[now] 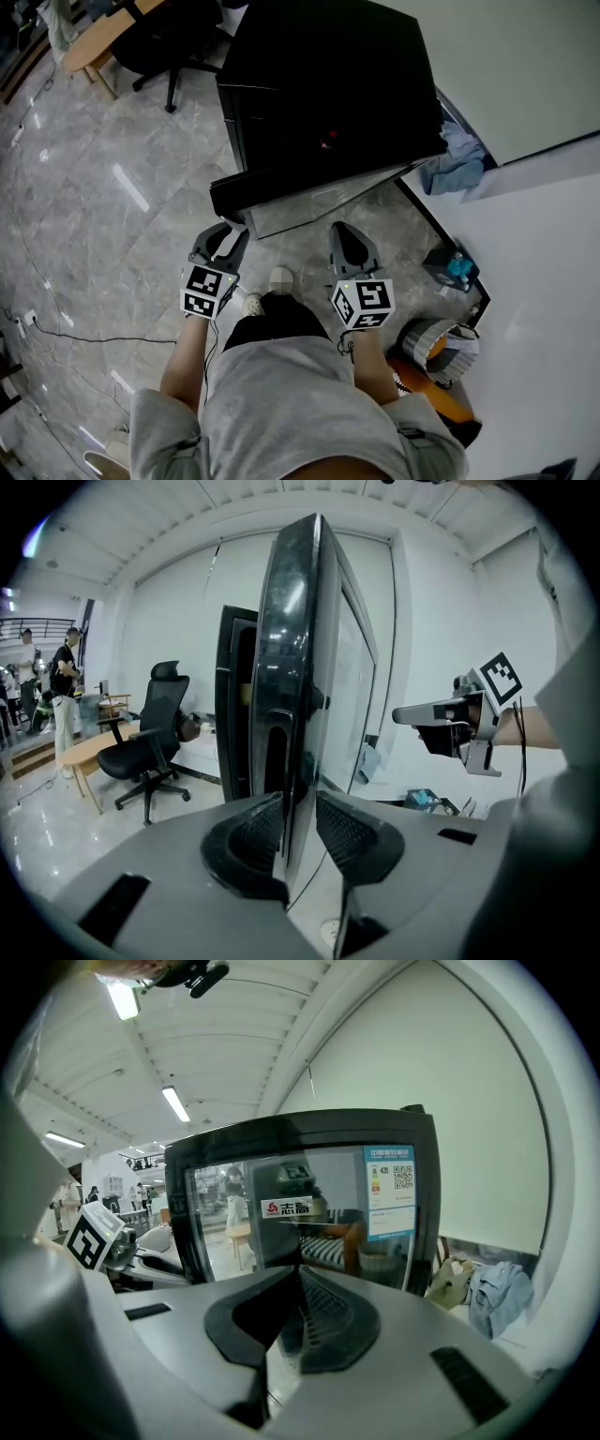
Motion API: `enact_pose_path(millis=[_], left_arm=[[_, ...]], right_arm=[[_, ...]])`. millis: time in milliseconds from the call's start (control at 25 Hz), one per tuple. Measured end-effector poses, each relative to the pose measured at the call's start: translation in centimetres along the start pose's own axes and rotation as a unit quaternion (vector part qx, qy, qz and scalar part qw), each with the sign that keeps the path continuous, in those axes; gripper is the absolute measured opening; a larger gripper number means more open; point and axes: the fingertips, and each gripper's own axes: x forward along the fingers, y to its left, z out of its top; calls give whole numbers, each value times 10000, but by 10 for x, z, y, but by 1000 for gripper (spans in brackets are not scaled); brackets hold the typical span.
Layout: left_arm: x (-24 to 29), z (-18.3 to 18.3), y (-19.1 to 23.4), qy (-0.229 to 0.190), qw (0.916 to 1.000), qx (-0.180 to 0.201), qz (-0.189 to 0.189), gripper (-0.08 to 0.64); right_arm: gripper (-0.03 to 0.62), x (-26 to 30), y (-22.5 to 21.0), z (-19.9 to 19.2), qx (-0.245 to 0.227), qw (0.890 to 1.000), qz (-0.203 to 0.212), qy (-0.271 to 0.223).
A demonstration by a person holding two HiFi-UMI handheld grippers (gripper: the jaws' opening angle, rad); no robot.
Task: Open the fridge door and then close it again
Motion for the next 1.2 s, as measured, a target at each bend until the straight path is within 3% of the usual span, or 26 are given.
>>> enact_pose_path(millis=[560, 1200], left_arm=[[-20, -17, -44, 93, 9999, 4, -111, 109], [-16, -13, -35, 132, 9999, -58, 20, 81]], right_arm=[[25, -33, 10, -3, 84, 9998, -104, -161], [25, -36, 10, 1, 89, 9997, -111, -220]])
